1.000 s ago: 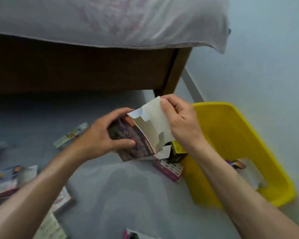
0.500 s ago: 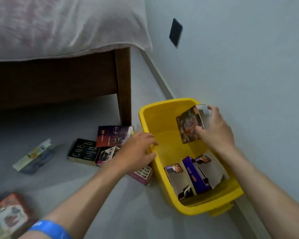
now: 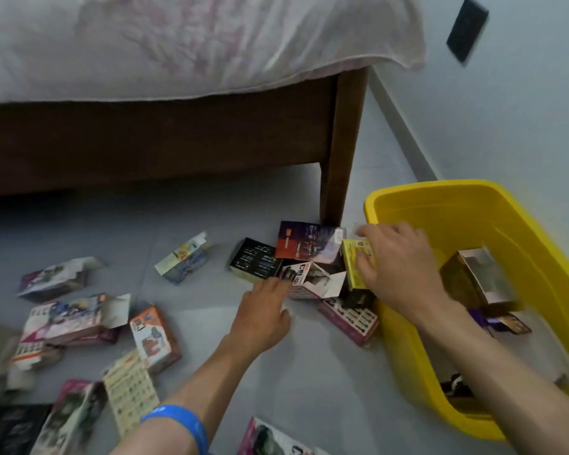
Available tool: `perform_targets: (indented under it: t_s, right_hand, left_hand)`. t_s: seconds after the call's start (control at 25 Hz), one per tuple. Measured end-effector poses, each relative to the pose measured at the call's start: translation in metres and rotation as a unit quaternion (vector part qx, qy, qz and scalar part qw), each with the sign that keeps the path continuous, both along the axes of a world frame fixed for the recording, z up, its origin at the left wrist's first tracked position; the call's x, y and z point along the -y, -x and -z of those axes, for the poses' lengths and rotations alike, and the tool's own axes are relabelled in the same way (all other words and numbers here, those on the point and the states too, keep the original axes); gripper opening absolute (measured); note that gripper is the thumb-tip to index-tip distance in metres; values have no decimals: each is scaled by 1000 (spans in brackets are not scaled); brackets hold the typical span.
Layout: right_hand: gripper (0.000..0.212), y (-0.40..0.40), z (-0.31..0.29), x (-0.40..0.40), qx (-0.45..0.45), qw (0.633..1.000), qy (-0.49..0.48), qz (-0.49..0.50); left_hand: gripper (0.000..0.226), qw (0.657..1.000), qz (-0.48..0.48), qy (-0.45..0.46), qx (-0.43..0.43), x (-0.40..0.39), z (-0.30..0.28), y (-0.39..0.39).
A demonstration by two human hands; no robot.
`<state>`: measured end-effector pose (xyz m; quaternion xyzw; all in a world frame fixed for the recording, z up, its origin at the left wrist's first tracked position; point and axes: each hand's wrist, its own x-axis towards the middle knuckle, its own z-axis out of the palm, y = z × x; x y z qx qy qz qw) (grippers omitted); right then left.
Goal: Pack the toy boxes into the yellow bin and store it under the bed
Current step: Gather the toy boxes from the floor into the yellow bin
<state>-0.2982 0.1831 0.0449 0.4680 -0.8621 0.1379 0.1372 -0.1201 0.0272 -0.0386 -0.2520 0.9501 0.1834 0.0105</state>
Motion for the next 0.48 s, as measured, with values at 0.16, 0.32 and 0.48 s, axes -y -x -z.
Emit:
perform_targets:
  t_s: [0.16, 0.32, 0.48]
  right_hand:
    - [54, -56, 39, 68, 89, 962, -253, -59]
    - [42, -60, 60, 70, 155, 910, -383, -45]
    - [41, -45, 59, 102, 236, 931, -266, -81]
  left_hand:
    - [63, 999, -16, 30, 35, 47, 17, -9]
    - [92, 990, 15, 12, 137, 76, 28, 22]
    - [102, 973, 28, -8, 227, 76, 46, 2]
